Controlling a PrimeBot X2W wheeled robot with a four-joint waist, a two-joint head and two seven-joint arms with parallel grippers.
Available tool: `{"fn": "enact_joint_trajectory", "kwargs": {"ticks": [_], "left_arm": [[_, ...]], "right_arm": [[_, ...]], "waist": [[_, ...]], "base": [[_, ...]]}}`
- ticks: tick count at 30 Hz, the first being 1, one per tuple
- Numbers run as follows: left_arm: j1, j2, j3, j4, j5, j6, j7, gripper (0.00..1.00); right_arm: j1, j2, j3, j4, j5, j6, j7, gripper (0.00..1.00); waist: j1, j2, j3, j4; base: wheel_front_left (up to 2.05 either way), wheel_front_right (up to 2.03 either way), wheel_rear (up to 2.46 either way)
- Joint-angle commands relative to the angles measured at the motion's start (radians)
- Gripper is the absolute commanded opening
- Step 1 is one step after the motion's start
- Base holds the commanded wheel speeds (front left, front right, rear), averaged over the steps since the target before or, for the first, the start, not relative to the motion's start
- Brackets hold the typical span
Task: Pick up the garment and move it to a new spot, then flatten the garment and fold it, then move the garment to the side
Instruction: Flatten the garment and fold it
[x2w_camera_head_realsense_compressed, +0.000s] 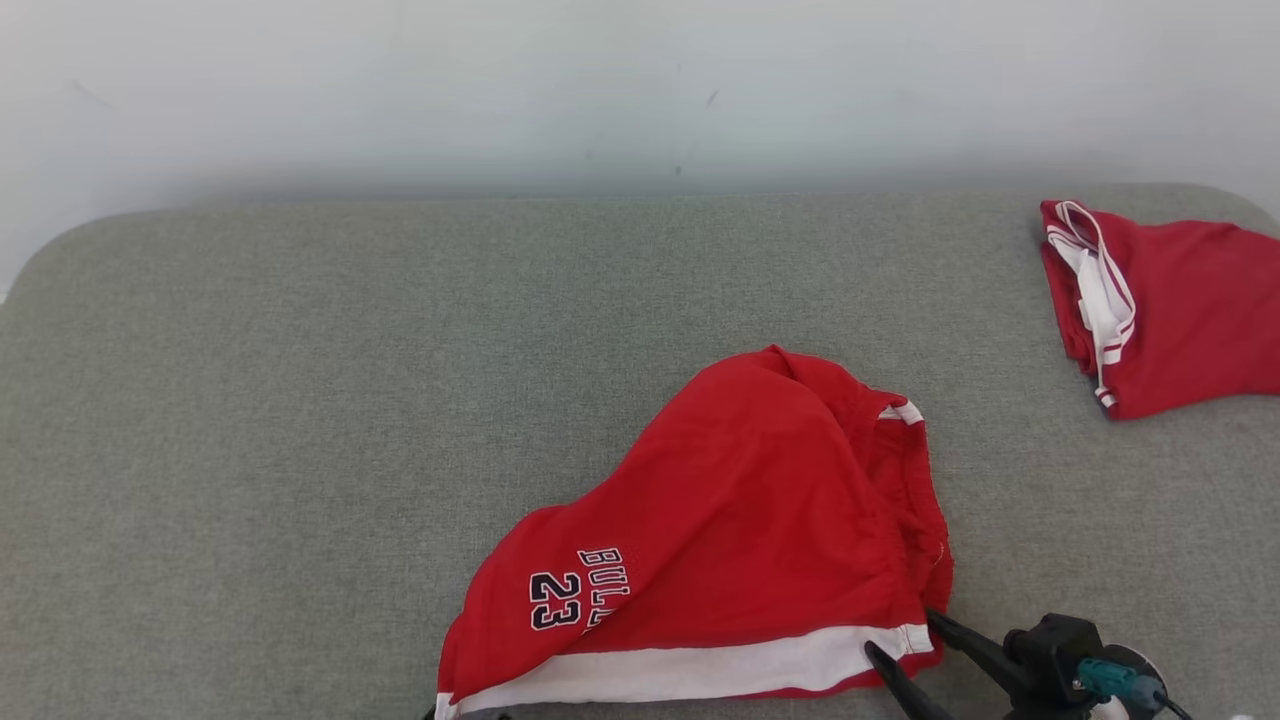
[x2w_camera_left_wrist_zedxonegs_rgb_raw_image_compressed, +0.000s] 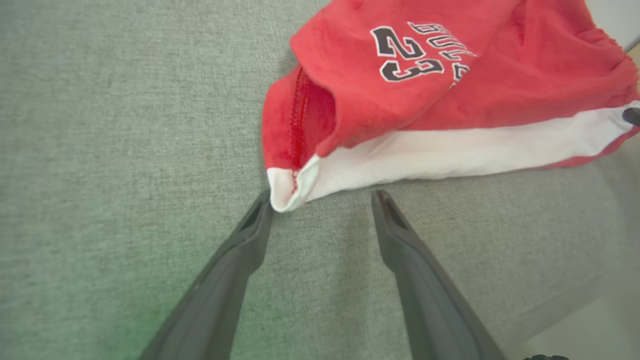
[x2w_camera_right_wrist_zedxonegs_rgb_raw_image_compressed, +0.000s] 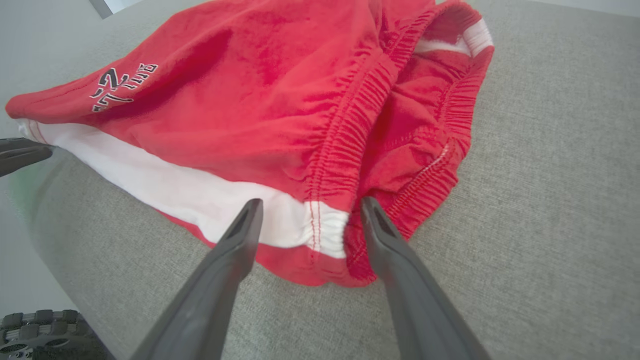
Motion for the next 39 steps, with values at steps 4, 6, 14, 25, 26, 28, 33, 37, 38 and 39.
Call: {"fn": "enact_joint_trajectory", "kwargs": {"ticks": [4, 6, 14, 25, 26, 28, 33, 37, 38, 39], "left_arm": [[-0.042, 0.023, -0.034, 0.013, -0.044, 0.001, -0.003, 0.32], [-0.059, 0.032, -0.035, 0.012, -0.058, 0.002, -0.003, 0.0], [-0.041, 0.049, -0.025, -0.033, -0.083, 0.002, -0.003, 0.0], [-0.14, 0.1, 0.039, -0.199, -0.045, 0.002, -0.003, 0.0], [-0.168, 0.111, 0.034, -0.206, -0.046, 0.002, -0.003, 0.0], [-0.253, 0.143, 0.024, -0.215, -0.04, 0.002, 0.009, 0.0], [-0.537, 0.203, -0.004, -0.24, -0.098, 0.002, 0.08, 0.0], [-0.809, 0.243, -0.034, -0.222, -0.164, 0.002, 0.155, 0.0], [-0.876, 0.25, -0.038, -0.207, -0.182, 0.002, 0.165, 0.0], [-0.944, 0.251, -0.035, -0.19, -0.203, 0.002, 0.175, 0.0]], "right_arm": [[-0.034, -0.028, 0.046, -0.011, 0.037, -0.003, 0.01, 0.0], [-0.048, -0.038, 0.06, -0.018, 0.047, -0.003, -0.004, 0.0], [-0.063, -0.056, 0.091, -0.043, 0.084, -0.003, -0.041, 0.0], [-0.141, -0.09, 0.056, -0.162, 0.17, -0.003, -0.053, 0.0], [-0.166, -0.099, 0.05, -0.174, 0.176, -0.003, -0.049, 0.0], [-0.226, -0.112, 0.047, -0.2, 0.183, -0.003, -0.029, 0.0], [-0.443, -0.123, 0.022, -0.241, 0.22, -0.003, 0.03, 0.0], [-0.661, -0.103, -0.009, -0.203, 0.282, -0.003, 0.091, 0.0], [-0.719, -0.098, -0.012, -0.184, 0.285, -0.003, 0.107, 0.0], [-0.78, -0.089, -0.014, -0.167, 0.292, -0.003, 0.123, 0.0]], "waist": [[0.0, 0.0, 0.002, 0.003], [0.0, 0.0, 0.002, 0.003], [0.0, 0.0, -0.006, 0.001], [0.0, 0.0, 0.011, -0.003], [0.0, 0.0, 0.018, -0.004], [0.0, 0.0, 0.039, -0.008], [0.0, 0.0, 0.132, -0.027], [0.0, 0.0, 0.235, -0.041], [0.0, 0.0, 0.258, -0.043], [0.0, 0.0, 0.282, -0.044]], "base": [[0.0, 0.0, 0.0], [0.0, 0.0, 0.0], [0.0, 0.0, 0.0], [0.0, 0.0, 0.0], [0.0, 0.0, 0.0], [0.0, 0.0, 0.0], [0.0, 0.0, 0.0], [0.0, 0.0, 0.0], [0.0, 0.0, 0.0], [0.0, 0.0, 0.0]]}}
